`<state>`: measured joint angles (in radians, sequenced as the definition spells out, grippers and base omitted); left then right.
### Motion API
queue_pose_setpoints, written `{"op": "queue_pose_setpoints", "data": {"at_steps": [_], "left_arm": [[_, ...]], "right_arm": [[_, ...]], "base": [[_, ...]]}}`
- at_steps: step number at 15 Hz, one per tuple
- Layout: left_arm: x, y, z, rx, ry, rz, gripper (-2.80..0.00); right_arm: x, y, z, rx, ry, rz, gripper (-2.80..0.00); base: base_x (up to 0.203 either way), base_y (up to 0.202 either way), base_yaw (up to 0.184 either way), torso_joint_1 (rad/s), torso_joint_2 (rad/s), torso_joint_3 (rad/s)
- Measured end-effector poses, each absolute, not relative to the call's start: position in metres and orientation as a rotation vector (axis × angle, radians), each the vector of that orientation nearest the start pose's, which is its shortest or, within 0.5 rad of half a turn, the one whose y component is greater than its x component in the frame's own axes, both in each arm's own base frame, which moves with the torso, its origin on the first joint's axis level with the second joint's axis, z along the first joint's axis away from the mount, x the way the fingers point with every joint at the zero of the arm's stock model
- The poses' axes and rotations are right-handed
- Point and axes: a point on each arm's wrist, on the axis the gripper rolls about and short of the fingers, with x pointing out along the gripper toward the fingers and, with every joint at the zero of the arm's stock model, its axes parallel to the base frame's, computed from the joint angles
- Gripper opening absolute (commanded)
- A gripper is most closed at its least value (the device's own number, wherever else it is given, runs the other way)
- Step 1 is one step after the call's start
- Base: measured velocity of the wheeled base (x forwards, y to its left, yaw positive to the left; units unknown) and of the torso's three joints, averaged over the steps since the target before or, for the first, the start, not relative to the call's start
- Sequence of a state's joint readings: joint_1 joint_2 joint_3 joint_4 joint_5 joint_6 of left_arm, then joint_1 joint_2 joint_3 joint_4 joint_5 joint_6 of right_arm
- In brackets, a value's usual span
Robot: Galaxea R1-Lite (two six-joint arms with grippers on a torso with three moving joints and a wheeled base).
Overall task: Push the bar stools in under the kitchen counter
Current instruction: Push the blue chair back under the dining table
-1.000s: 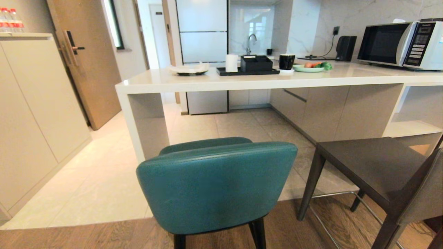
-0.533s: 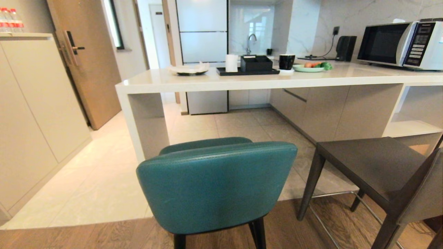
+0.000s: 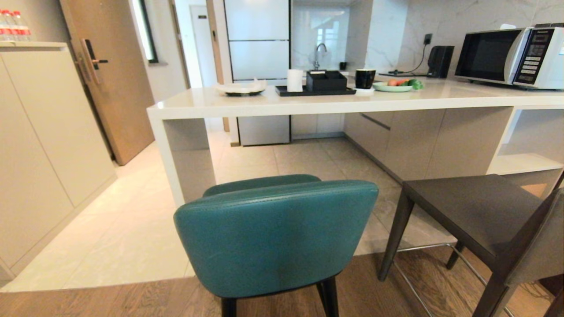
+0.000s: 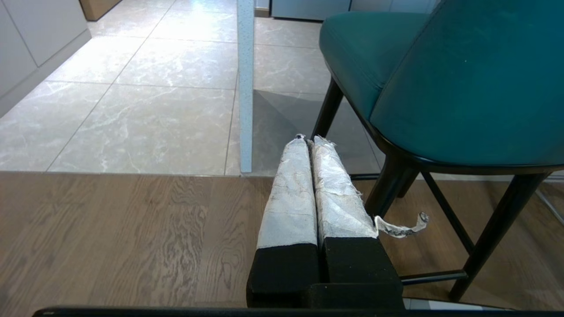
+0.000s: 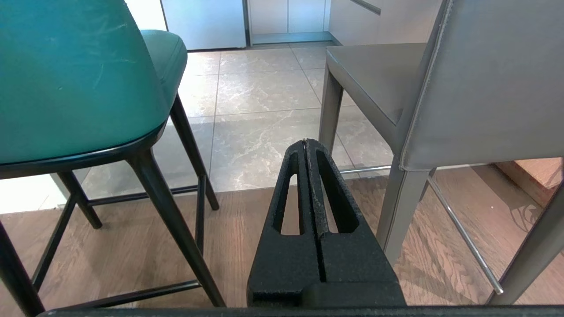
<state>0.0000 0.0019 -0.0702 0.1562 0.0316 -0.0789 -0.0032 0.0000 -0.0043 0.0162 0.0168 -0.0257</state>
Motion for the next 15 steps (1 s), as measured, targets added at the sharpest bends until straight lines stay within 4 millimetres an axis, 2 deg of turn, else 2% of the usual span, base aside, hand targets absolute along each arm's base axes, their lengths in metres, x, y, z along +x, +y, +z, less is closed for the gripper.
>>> {"op": "queue_pose_setpoints", "data": {"at_steps": [6,8,11,13,15], "left_arm": [[-0.029,0.001,0.079,-0.084,0.086,0.037,-2.8],[-0.03,0.001,0.085,-0.104,0.058,0.047,-2.8],[-0.032,0.001,0.116,-0.134,0.001,0.047,-2.8],[-0.019,0.001,0.141,-0.132,0.031,0.035,-2.8],[0.004,0.0,0.159,-0.112,0.096,-0.026,-2.8]], "right_arm": [[-0.023,0.0,0.075,-0.031,0.007,0.006,-2.8],[-0.024,0.0,0.077,-0.041,0.02,0.008,-2.8],[-0.023,0.001,0.102,-0.027,0.041,0.025,-2.8],[-0.012,0.001,0.125,-0.009,0.071,0.046,-2.8],[0.012,0.001,0.146,-0.004,0.093,0.063,-2.8]], "base": [[0.0,0.0,0.0,0.0,0.0,0.0],[0.0,0.0,0.0,0.0,0.0,0.0],[0.0,0.0,0.0,0.0,0.0,0.0],[0.0,0.0,0.0,0.0,0.0,0.0],[0.0,0.0,0.0,0.0,0.0,0.0]]}}
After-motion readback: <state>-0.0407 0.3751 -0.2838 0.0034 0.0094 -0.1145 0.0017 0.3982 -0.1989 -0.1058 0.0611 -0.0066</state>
